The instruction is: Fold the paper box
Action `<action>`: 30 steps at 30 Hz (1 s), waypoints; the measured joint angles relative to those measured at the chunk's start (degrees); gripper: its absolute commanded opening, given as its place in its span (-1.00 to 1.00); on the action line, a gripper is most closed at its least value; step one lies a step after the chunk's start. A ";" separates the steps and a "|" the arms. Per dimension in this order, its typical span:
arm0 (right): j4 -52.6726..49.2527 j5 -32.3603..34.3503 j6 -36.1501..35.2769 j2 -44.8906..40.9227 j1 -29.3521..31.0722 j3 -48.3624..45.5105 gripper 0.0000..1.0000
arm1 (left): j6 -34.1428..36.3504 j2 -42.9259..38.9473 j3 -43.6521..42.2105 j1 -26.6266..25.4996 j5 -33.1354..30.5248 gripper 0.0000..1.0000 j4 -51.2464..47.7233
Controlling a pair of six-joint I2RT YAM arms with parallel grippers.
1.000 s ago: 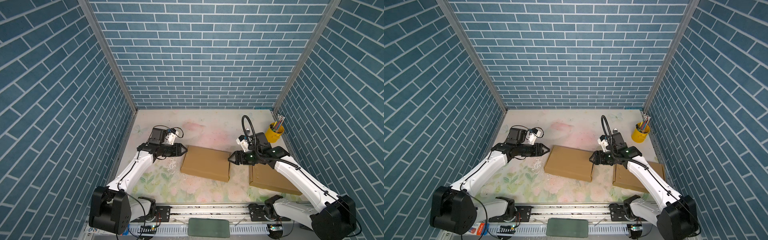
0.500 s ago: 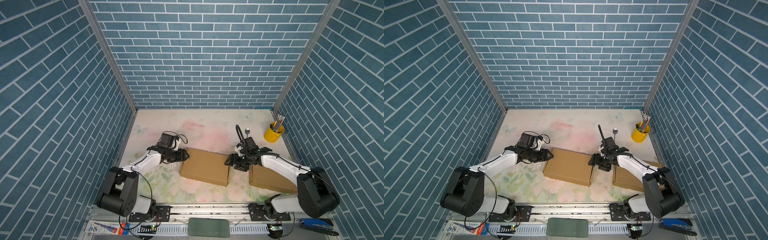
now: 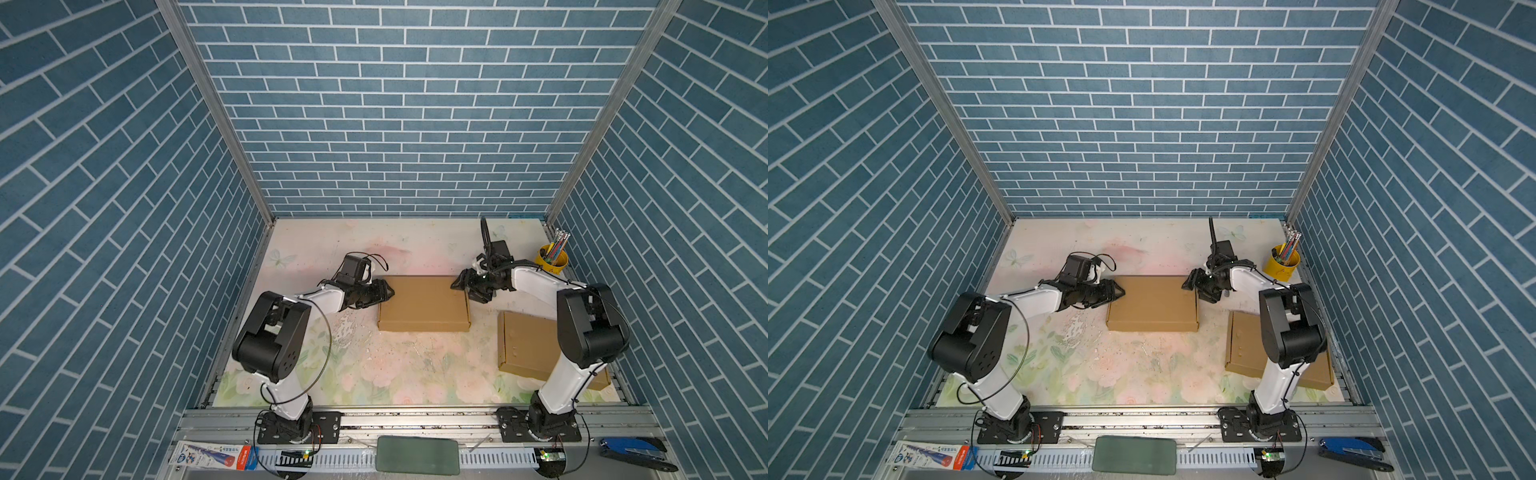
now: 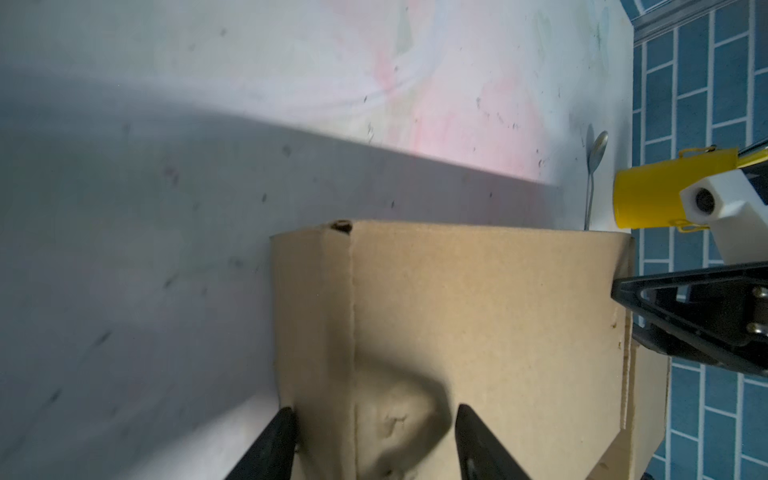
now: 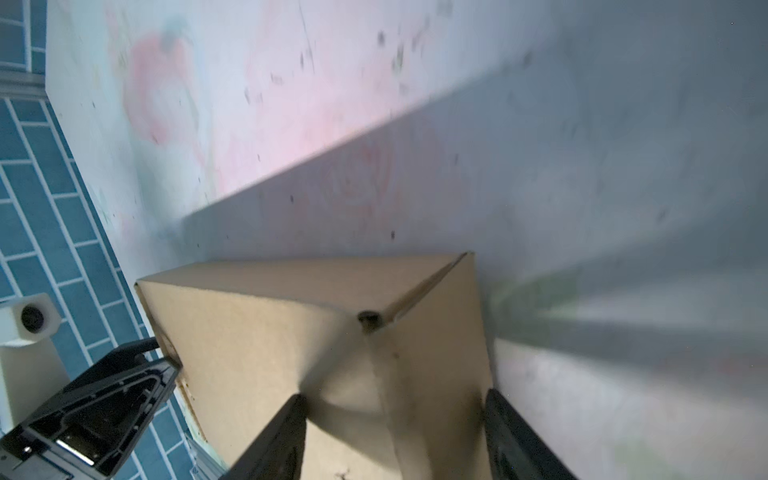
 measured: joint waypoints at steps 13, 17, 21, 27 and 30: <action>-12.28 17.51 -14.16 4.02 -2.05 12.31 0.66 | 5.03 2.08 8.68 0.31 -5.97 0.49 -5.49; -7.41 23.71 -18.58 -9.81 -2.05 5.27 0.62 | 10.32 -9.99 6.36 1.40 -13.40 0.54 -9.70; 7.80 32.83 -23.67 -31.21 -2.97 -12.15 0.62 | 21.20 -29.46 -4.66 0.63 -25.31 0.67 -3.06; 25.38 45.86 -27.39 -39.34 -12.20 -30.25 0.60 | 34.80 -42.80 -24.96 1.36 -47.84 0.77 14.14; 30.99 48.09 -27.87 -38.27 -16.87 -36.11 0.59 | 38.14 -38.91 -30.56 3.30 -54.25 0.81 19.15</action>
